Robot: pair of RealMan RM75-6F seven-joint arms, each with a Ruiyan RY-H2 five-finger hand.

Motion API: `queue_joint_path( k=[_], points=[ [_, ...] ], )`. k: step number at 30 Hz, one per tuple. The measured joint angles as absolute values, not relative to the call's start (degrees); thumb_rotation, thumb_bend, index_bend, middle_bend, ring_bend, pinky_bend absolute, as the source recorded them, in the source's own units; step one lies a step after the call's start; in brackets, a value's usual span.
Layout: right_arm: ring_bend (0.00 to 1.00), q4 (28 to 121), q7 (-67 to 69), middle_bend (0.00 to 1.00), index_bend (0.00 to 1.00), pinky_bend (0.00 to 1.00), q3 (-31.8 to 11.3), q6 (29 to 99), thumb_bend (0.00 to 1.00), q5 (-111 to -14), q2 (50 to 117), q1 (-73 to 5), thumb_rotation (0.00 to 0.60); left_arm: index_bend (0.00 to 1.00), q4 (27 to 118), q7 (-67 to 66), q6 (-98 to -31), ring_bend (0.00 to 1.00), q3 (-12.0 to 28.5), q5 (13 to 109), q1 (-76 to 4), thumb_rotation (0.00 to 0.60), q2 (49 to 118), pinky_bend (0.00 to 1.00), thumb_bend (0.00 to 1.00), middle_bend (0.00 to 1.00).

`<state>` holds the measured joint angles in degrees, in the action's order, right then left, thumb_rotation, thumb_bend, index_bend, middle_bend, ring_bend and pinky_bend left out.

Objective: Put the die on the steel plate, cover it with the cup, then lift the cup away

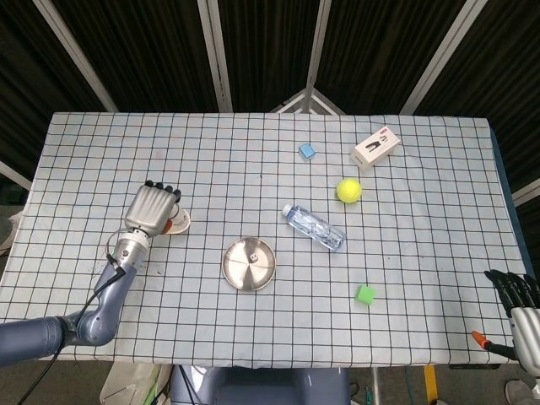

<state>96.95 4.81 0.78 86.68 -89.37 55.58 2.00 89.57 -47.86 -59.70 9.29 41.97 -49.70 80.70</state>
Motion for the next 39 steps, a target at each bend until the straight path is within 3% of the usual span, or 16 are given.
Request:
queue_joint_path(
  k=[16, 24, 30, 39],
  points=[
    [0.1, 96.81, 5.1, 0.14, 0.12, 0.03, 0.8, 86.55, 0.13, -89.47, 55.69, 1.87, 0.6, 0.4, 81.06, -50.76, -59.97, 0.23, 5.96, 42.53, -50.17, 0.6, 85.41, 0.23, 0.51, 0.27],
    [0.1, 96.71, 5.31, 0.14, 0.12, 0.03, 0.76, 86.68, 0.13, -89.37, 55.64, 1.93, 0.6, 0.16, 81.26, -52.71, -59.7, 0.0, 5.19, 41.27, -50.29, 0.6, 85.61, 0.13, 0.31, 0.02],
    [0.1, 96.85, 5.08, 0.14, 0.12, 0.03, 0.84, 86.22, 0.13, -89.21, 55.61, 1.8, 0.6, 0.1, 83.73, -54.44, -59.42, 0.0, 4.63, 40.49, -50.6, 0.6, 84.11, 0.11, 0.26, 0.0],
    [0.1, 96.98, 4.94, 0.14, 0.12, 0.03, 0.79, 86.84, 0.13, -89.29, 55.55, 2.02, 0.6, 0.1, 93.34, -50.78, -63.44, 0.0, 4.94, 43.02, -48.3, 0.6, 79.95, 0.09, 0.26, 0.03]
  ],
)
